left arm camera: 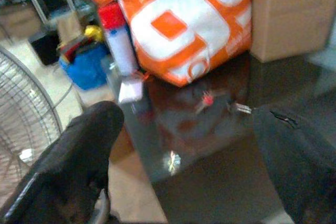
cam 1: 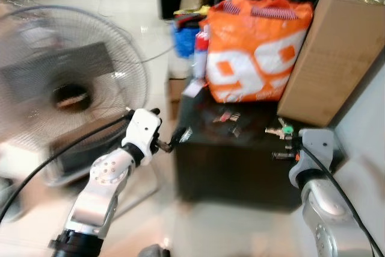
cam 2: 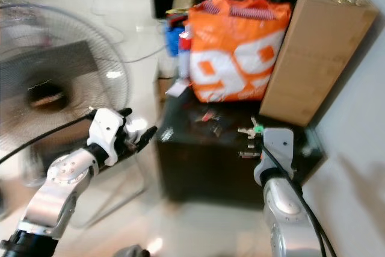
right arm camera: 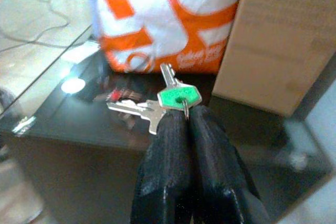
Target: Hang keys on a hook
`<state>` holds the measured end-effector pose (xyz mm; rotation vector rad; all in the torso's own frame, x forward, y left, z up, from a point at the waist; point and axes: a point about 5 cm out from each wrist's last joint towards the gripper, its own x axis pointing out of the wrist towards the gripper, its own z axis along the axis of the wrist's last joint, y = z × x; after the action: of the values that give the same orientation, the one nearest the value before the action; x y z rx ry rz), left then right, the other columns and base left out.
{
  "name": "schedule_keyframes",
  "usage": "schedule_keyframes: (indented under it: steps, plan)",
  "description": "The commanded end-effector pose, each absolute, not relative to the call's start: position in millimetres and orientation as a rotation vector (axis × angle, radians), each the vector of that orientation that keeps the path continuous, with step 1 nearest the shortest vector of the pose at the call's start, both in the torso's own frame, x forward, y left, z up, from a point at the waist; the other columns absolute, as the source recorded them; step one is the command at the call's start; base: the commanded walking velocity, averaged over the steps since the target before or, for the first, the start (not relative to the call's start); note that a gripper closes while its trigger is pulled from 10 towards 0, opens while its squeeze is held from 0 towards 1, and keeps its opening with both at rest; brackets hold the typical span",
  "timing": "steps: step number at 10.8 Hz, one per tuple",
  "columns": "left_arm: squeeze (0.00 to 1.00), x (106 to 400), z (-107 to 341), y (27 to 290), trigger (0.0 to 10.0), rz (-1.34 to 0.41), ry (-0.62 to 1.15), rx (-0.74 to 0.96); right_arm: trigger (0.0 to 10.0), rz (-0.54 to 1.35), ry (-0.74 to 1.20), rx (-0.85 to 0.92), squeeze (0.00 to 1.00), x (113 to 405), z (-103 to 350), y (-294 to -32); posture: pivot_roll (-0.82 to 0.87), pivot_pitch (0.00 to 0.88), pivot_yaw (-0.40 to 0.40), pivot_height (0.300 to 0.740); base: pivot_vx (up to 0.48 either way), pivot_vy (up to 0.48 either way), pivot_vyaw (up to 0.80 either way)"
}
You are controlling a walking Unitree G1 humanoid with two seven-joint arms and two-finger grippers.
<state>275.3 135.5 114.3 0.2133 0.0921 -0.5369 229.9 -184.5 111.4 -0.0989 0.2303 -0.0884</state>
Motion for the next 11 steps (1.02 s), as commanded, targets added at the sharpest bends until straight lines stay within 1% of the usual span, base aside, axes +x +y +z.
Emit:
schedule_keyframes:
  steps: [1, 2, 3, 5, 7, 8, 11]
  plan:
    - [0.0, 277.1, 118.4, 135.3, 10.0, -0.539, 0.076, 0.23, 10.0, -0.079, 0.219, -0.099, 0.0, 230.5, 114.3, -183.7, -0.09, 0.0, 0.032, 0.74, -0.274, 0.0, 0.0]
    - [0.0, 277.7, 118.6, 134.8, 10.0, -0.541, 0.075, 0.227, 10.0, -0.083, 0.218, -0.094, 0.0, 230.7, 114.4, -184.4, -0.09, 0.0, 0.034, 0.74, 0.0, 0.0, 0.0]
    - [0.0, 278.2, 119.2, 134.9, 10.0, -0.541, 0.073, 0.224, 10.0, -0.081, 0.214, -0.098, 0.0, 231.1, 115.3, -184.2, -0.09, 0.0, 0.034, 0.74, 0.0, 0.0, -0.53]
    - [0.0, 281.7, 122.2, 138.0, 10.0, -0.538, 0.07, 0.221, 10.0, -0.04, 0.203, -0.104, 0.0, 234.6, 118.0, -180.9, -0.08, 0.0, 0.033, 0.74, 0.0, 0.0, -0.8]
    - [0.0, 287.3, 126.8, 146.9, 10.0, -0.513, 0.055, 0.219, 10.0, 0.007, 0.182, -0.107, 0.0, 237.8, 124.0, -179.2, -0.07, 0.0, 0.026, 0.74, 0.0, 0.0, -0.8]
    - [0.0, 290.4, 128.8, 150.5, 10.0, -0.493, 0.063, 0.176, 10.0, 0.02, 0.177, -0.115, 0.0, 239.4, 126.0, -178.6, -0.08, 0.0, 0.027, 0.74, 0.0, 0.0, -0.8]
    - [0.0, 294.0, 130.8, 141.2, 10.0, -0.503, 0.033, 0.186, 10.0, 0.035, 0.169, -0.111, 0.0, 238.8, 127.0, -179.0, -0.08, 0.0, 0.028, 0.74, 0.0, 0.0, -0.8]
